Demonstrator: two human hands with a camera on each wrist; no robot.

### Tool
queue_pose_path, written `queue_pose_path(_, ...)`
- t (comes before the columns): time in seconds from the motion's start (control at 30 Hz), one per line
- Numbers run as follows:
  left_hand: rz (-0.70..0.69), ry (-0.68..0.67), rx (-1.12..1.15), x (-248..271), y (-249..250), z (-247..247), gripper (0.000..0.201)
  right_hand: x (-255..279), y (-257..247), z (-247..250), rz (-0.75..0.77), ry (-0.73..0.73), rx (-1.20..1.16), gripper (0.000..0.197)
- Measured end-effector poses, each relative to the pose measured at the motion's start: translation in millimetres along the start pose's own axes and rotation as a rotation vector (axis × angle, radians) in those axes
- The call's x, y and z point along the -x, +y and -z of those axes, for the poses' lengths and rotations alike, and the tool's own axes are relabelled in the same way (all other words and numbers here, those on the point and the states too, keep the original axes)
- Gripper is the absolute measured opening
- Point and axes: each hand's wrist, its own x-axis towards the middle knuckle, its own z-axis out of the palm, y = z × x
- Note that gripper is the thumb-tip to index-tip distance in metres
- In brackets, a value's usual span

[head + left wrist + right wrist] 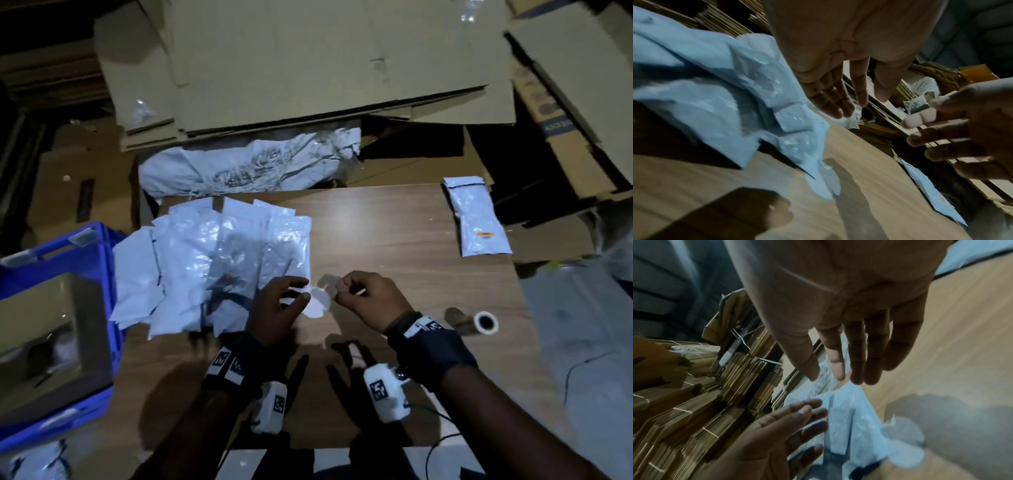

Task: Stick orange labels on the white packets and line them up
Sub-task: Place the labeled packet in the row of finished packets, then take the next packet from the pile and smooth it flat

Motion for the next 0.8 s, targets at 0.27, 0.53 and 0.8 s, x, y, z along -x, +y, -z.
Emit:
queue_pose_path(0.27,-0.170,0.185,-0.271,5,-46,139,0.027,-40,-69,-127,0.035,-0.003,-0.120,0.024)
queue_pose_path(0.53,-0.087,-0.039,-0.447,-42,-74,159,0.056,-86,-87,-179,0.054,-0.014,-0.233,0.055)
queue_pose_path(0.8,-0.107,0.030,-0.194,-20,-61,130,0.043,-76,-74,-174,0.074,0.134,-0.434,0.034)
